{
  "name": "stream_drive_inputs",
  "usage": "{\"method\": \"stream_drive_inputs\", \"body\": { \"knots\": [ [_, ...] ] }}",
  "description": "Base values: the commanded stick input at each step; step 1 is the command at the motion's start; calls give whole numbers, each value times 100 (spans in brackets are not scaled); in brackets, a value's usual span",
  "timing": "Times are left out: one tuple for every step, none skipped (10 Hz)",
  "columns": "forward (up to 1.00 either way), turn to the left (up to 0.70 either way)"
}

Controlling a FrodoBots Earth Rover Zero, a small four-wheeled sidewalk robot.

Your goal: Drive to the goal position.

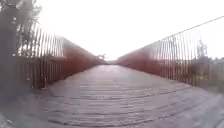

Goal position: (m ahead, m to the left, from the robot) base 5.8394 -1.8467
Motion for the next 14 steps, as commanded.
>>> {"method": "stream_drive_inputs", "body": {
  "knots": [
    [70,0],
    [70,0],
    [70,-35],
    [70,-35],
    [70,-35],
    [70,-35],
    [70,-35],
    [70,-35],
    [70,-25],
    [70,-12],
    [70,0],
    [70,0],
    [70,0],
    [70,0]
  ]
}}
